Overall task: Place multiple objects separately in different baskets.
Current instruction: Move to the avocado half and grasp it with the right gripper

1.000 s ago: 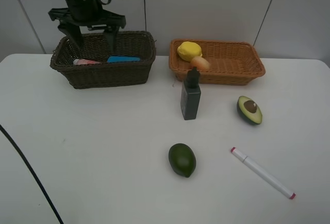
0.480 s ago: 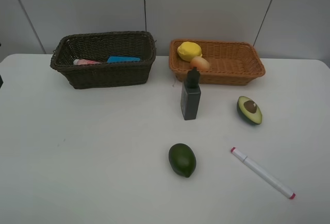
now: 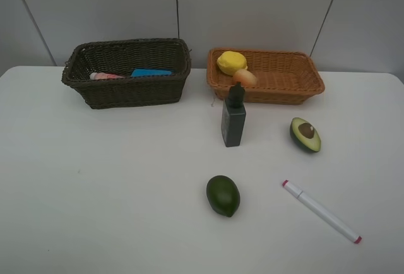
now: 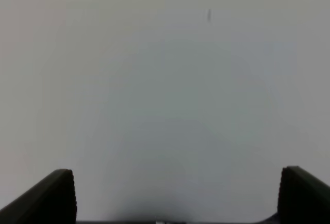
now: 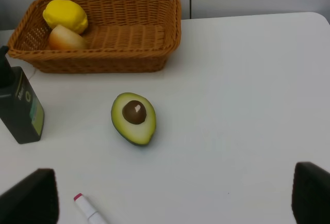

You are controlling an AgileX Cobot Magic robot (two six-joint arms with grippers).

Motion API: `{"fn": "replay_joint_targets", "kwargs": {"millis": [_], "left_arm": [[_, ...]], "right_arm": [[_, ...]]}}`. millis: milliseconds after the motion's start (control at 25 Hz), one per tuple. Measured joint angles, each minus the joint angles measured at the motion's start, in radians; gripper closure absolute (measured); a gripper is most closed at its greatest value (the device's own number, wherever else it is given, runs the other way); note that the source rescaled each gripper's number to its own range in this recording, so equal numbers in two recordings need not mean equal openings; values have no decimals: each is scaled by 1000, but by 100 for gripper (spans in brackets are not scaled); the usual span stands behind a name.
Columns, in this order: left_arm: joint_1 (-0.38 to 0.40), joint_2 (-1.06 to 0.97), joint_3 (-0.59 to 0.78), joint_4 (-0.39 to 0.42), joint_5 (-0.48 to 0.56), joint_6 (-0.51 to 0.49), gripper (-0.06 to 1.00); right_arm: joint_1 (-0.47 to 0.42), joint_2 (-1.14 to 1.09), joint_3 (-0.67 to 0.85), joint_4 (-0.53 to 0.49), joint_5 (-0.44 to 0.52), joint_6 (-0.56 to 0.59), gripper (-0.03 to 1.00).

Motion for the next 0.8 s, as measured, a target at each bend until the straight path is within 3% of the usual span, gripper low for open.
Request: {"fn": "replay_joint_targets", "kwargs": {"millis": [240,480,800], "left_arm": [[0,-274,16,-7,-6,60,-5],[-4,-288,52,-14,-110,78,-5],[-4,-291,61,-27,-134,71,-5]], "right_arm": [[0,0,0,0,0,0,-3],[0,0,0,1,0,0,-3],[0,0,0,1,0,0,-3]]}}
